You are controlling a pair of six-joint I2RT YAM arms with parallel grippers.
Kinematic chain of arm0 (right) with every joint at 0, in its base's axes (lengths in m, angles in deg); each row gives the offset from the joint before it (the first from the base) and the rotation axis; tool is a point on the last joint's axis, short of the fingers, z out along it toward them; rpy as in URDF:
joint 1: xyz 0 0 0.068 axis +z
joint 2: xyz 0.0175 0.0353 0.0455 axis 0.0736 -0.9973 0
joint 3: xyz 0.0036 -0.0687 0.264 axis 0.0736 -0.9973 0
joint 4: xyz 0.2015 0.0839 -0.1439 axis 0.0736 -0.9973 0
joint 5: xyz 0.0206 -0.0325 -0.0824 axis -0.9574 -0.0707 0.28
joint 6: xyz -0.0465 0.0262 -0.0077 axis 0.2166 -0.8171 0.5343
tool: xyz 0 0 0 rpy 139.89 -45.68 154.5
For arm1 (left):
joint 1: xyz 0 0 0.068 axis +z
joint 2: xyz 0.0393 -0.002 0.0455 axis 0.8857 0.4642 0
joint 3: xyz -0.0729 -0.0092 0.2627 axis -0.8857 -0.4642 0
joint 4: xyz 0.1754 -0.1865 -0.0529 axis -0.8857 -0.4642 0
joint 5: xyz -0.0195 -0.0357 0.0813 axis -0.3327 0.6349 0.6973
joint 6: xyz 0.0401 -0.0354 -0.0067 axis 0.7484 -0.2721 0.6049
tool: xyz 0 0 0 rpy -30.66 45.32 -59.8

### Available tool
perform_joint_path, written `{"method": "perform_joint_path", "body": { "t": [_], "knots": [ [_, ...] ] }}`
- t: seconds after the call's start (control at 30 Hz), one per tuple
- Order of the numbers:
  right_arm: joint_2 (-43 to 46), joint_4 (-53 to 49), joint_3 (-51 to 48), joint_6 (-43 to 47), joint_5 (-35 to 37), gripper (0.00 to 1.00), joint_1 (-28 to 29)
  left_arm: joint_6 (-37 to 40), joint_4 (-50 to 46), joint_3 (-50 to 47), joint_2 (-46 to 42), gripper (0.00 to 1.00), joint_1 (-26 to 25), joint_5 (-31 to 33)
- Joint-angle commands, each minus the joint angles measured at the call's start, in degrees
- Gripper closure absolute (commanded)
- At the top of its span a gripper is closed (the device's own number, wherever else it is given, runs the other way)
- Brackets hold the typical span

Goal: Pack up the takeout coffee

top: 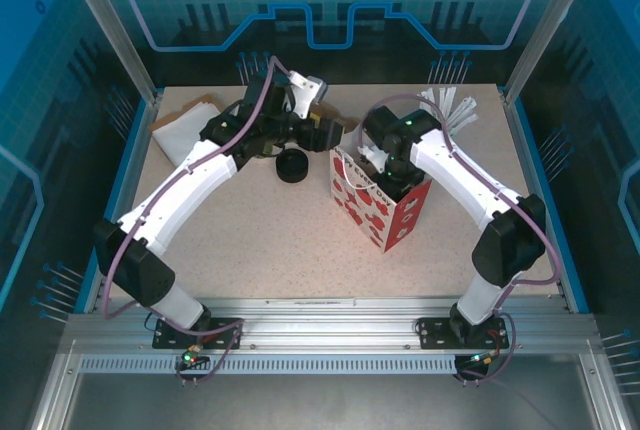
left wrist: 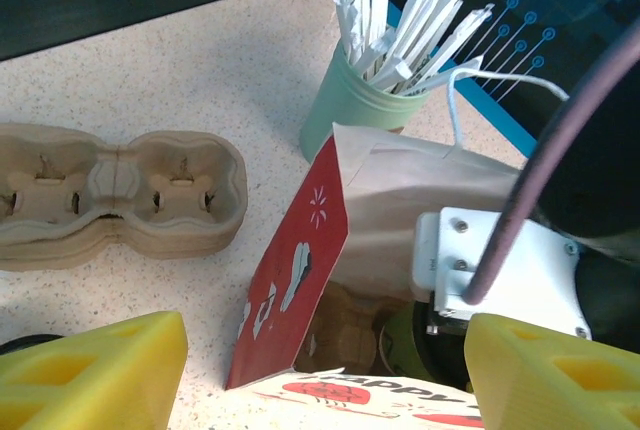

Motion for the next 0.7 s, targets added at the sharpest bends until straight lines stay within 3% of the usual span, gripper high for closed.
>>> {"method": "perform_joint_path", "body": {
  "t": [0.0, 0.67],
  "knots": [
    [1.76, 1.38, -0.82, -0.69, -1.28, 0.62, 0.28, -1.72, 2.07, -1.42, -3.54, 0.25, -0.36, 0.0],
    [2.26, 2.94, -1.62, -0.49, -1.66, 0.63, 0.37, -4.55, 3.61, -9.7, -12.51, 0.24, -0.38, 2.92]
  ]
}}
